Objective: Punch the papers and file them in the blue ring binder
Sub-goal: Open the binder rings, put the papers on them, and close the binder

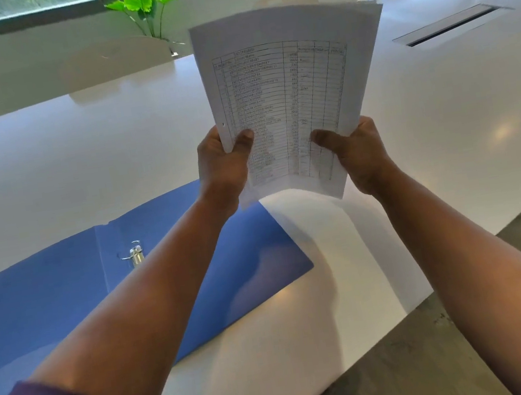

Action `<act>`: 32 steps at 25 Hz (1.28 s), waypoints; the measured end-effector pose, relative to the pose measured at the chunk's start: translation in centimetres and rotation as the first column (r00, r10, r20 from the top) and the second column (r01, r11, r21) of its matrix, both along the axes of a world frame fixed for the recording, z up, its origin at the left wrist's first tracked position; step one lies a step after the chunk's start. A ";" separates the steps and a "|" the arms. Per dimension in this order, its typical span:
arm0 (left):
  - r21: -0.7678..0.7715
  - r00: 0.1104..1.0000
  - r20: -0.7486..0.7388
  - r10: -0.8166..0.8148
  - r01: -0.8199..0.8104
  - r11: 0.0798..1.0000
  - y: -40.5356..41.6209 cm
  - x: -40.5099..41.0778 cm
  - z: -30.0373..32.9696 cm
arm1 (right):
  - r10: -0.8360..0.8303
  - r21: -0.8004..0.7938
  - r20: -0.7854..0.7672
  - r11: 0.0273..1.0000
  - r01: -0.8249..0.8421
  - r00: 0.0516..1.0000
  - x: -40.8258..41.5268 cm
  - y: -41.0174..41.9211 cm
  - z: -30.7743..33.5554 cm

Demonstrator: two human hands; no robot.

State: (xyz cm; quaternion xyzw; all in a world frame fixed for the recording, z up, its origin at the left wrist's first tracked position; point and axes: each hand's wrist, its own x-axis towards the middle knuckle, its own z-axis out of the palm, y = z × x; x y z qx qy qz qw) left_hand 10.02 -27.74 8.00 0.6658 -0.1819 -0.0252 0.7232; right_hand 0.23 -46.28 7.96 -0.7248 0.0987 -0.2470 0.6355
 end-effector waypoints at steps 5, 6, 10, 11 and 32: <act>-0.068 0.993 -0.046 -0.113 0.109 0.992 -4.6 -0.4 0.2 | -0.170 0.055 0.054 0.984 0.167 0.984 -2.5 -2.7 -0.3; -0.067 0.991 -0.045 -0.125 0.122 0.990 -5.2 -0.5 0.1 | -0.185 0.053 0.056 0.982 0.182 0.981 -2.9 -3.3 -0.3; -0.033 0.990 -0.020 -0.140 0.139 0.990 -7.0 -0.8 -0.8 | -0.195 0.030 0.002 0.980 0.195 0.981 -4.2 -4.6 -1.3; -0.038 0.990 -0.018 -0.139 0.138 0.990 -7.1 -0.8 -1.1 | -0.201 0.023 -0.015 0.979 0.201 0.980 -4.4 -4.7 -1.6; 0.067 0.958 0.000 -0.287 0.286 0.956 -6.8 -0.6 -1.7 | -0.178 0.089 -0.044 0.979 0.181 0.983 -4.3 -5.3 -3.1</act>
